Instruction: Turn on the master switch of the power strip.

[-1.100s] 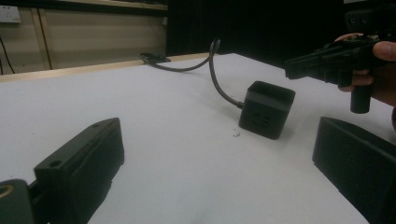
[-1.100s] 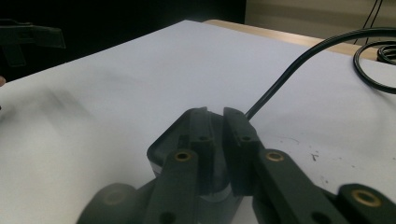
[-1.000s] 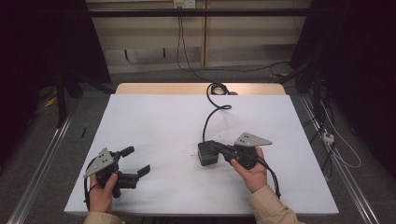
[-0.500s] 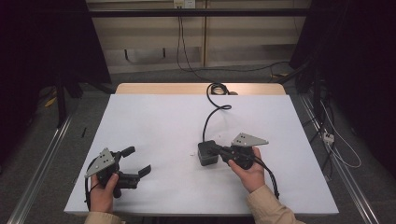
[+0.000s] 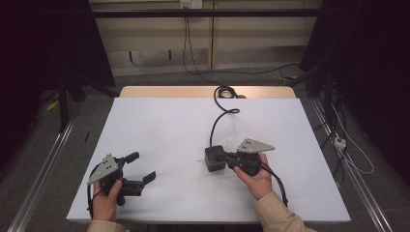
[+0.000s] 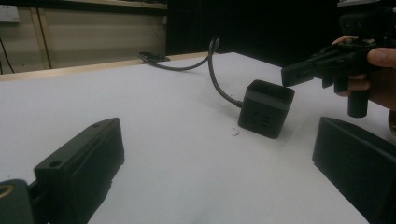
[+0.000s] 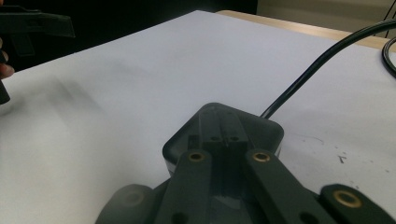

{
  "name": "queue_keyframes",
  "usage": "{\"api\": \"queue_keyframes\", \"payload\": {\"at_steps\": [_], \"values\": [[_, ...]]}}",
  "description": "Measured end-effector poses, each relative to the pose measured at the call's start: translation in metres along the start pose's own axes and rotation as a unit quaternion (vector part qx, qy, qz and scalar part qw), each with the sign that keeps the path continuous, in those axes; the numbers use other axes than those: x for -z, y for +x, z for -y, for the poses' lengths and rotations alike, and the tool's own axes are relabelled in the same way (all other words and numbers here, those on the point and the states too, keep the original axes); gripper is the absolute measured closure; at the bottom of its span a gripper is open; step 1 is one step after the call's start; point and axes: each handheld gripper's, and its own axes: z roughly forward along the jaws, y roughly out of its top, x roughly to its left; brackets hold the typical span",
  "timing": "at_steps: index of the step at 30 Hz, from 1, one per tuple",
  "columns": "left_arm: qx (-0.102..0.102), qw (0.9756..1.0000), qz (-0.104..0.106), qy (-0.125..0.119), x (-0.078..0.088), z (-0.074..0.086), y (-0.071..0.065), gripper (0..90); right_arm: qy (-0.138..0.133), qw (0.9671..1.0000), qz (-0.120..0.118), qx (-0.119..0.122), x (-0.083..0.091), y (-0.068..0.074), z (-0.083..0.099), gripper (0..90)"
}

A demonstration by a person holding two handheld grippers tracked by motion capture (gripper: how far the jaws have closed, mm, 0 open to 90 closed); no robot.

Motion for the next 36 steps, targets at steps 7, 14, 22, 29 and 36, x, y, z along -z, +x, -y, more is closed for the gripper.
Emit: {"api": "queue_keyframes", "payload": {"at_steps": [7,14,22,29,36], "values": [[0.000,1.0000,0.000,0.000,0.0010,0.0004,0.0002,1.9,0.002,1.0000,-0.002,0.002,-0.0028,0.0004,0.0006,90.0],[0.002,1.0000,-0.002,-0.001,0.0026,0.0007,0.0004,1.9,0.004,1.0000,-0.001,0.005,-0.0047,-0.0002,0.0015,90.0],[0.001,1.0000,-0.002,0.000,0.0028,0.0007,-0.0005,1.9,0.008,1.0000,0.000,0.004,-0.0051,0.0004,0.0013,90.0],[0.001,1.0000,-0.002,-0.001,0.0033,0.0010,-0.0010,1.9,0.008,0.9999,-0.001,0.011,-0.0064,0.0002,0.0019,90.0],[0.000,1.0000,-0.002,0.000,0.0038,0.0012,-0.0011,1.9,0.009,0.9998,0.002,0.015,-0.0065,0.0009,0.0023,90.0]]}}
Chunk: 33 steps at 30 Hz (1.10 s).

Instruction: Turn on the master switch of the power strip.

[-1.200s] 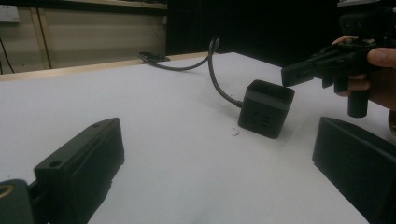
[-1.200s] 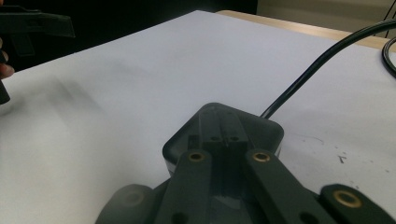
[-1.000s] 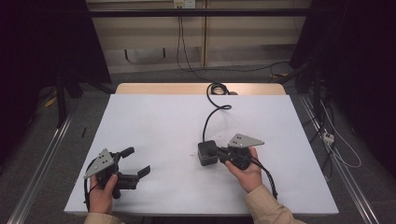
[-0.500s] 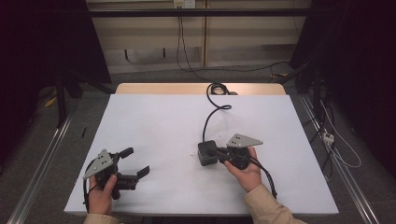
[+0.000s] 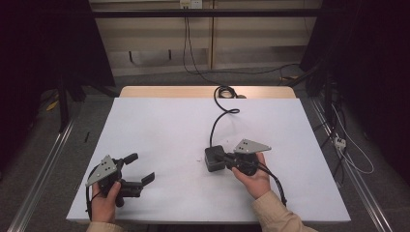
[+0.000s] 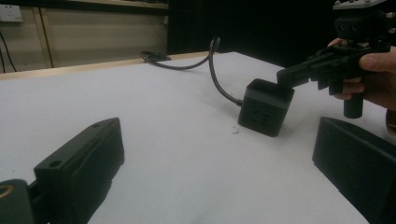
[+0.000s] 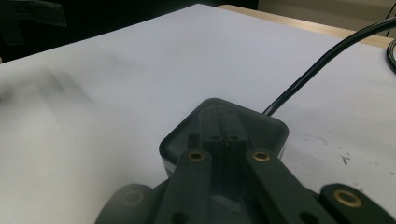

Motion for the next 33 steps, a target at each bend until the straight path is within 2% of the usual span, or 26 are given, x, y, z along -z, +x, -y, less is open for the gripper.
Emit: {"api": "queue_keyframes", "payload": {"at_steps": [8,21,33], "values": [[-0.003,1.0000,0.002,0.003,-0.0001,0.0004,-0.0001,1.9,0.001,1.0000,0.002,-0.002,-0.0001,0.0004,0.0003,90.0],[-0.003,1.0000,0.002,0.004,-0.0005,0.0006,-0.0003,1.9,0.003,0.9999,0.004,0.011,0.0000,0.0016,0.0004,90.0],[-0.003,1.0000,0.002,0.003,-0.0003,0.0007,-0.0001,1.9,0.002,1.0000,0.004,0.008,0.0000,0.0015,0.0007,90.0]]}}
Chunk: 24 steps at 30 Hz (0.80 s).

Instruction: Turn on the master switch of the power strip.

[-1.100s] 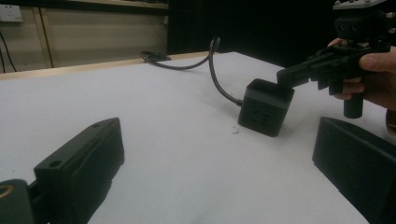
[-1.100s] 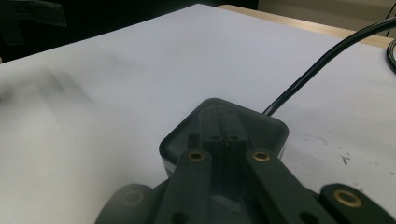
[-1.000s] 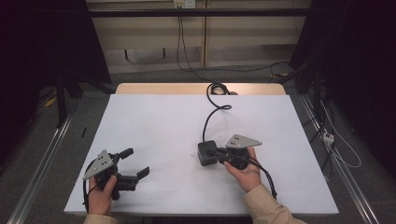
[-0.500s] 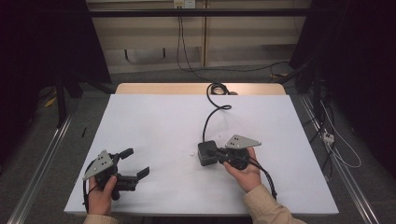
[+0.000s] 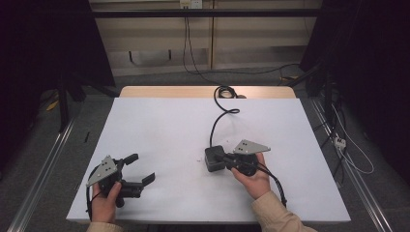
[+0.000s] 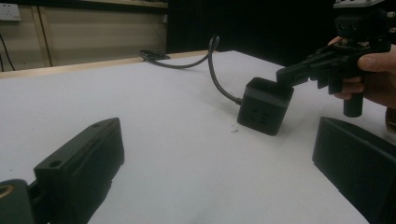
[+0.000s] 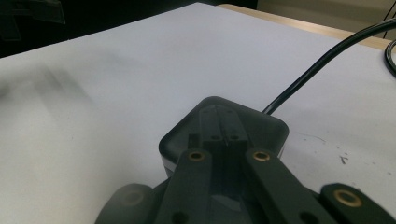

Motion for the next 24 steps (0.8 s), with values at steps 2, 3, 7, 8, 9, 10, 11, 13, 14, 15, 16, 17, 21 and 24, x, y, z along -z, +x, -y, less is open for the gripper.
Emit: {"api": "queue_keyframes", "payload": {"at_steps": [2,3,7,8,9,10,11,13,14,15,16,17,21,24], "values": [[0.000,1.0000,0.000,0.000,0.0001,0.0000,0.0000,1.9,0.000,1.0000,0.000,0.002,0.0000,0.0001,0.0000,90.0],[0.001,1.0000,0.000,0.000,0.0001,0.0000,-0.0001,1.9,0.000,1.0000,0.001,0.002,0.0000,0.0002,0.0000,90.0],[0.000,1.0000,0.000,0.000,0.0000,0.0000,-0.0002,1.9,0.001,1.0000,0.001,0.003,0.0001,0.0005,0.0000,90.0],[0.000,1.0000,0.000,0.000,0.0000,0.0000,-0.0002,1.9,0.001,1.0000,0.001,0.003,0.0000,0.0003,0.0001,90.0],[0.001,1.0000,0.000,0.000,0.0000,0.0000,-0.0003,1.9,0.001,1.0000,0.002,0.003,0.0000,0.0005,0.0001,90.0],[0.000,1.0000,-0.001,-0.001,-0.0001,0.0000,-0.0004,1.9,0.000,1.0000,0.003,0.004,-0.0001,0.0006,0.0002,90.0],[0.000,1.0000,-0.001,-0.001,-0.0001,0.0000,-0.0005,1.9,-0.001,1.0000,0.002,0.003,-0.0001,0.0007,0.0003,90.0],[0.000,1.0000,-0.001,-0.002,-0.0001,-0.0001,-0.0006,1.9,0.000,1.0000,0.001,0.002,-0.0001,0.0005,0.0003,90.0],[0.002,1.0000,-0.001,-0.002,0.0000,0.0000,-0.0008,1.9,0.000,1.0000,0.001,0.002,-0.0001,0.0004,0.0003,90.0],[0.001,1.0000,-0.001,-0.002,0.0000,0.0000,-0.0008,1.9,-0.001,1.0000,0.001,0.001,-0.0001,0.0004,0.0004,90.0],[0.001,1.0000,-0.001,-0.002,0.0000,0.0000,-0.0008,1.9,0.000,1.0000,0.001,0.002,-0.0001,0.0004,0.0004,90.0],[0.001,1.0000,-0.002,-0.002,0.0000,0.0000,-0.0008,1.9,0.000,1.0000,0.002,0.003,-0.0002,0.0007,0.0004,90.0],[0.000,1.0000,-0.001,-0.001,-0.0001,0.0000,-0.0008,1.9,-0.001,1.0000,0.002,0.002,-0.0002,0.0007,0.0005,90.0],[0.000,1.0000,-0.002,0.000,-0.0002,0.0000,-0.0009,1.9,-0.002,1.0000,0.003,0.004,-0.0002,0.0010,0.0007,90.0]]}}
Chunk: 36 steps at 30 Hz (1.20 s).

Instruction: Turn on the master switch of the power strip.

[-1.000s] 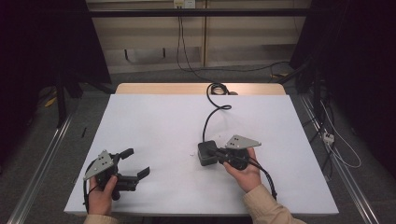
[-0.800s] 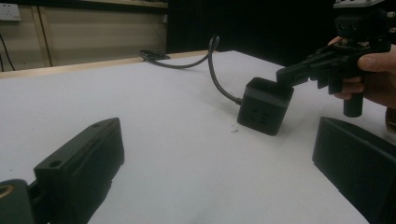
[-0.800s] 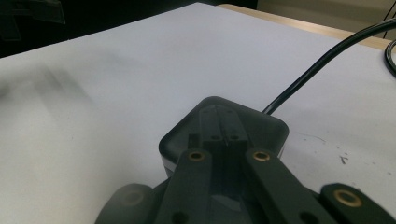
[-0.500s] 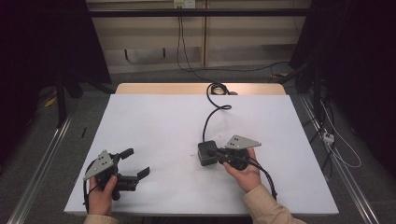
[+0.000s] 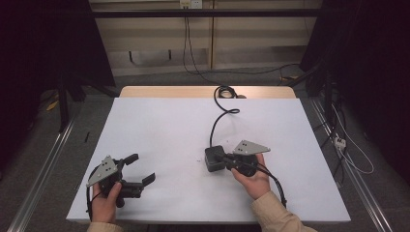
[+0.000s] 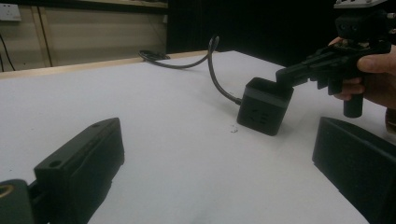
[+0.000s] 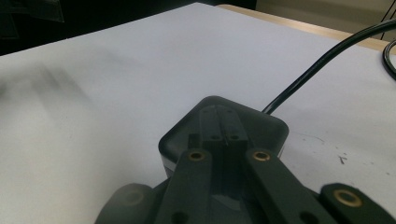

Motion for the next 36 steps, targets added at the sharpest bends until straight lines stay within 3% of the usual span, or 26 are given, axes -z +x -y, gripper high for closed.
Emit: {"api": "queue_keyframes", "payload": {"at_steps": [36], "values": [[0.000,1.0000,0.000,-0.002,-0.0001,0.0000,-0.0010,1.9,0.005,1.0000,0.007,0.002,-0.0003,0.0020,0.0000,90.0]]}}
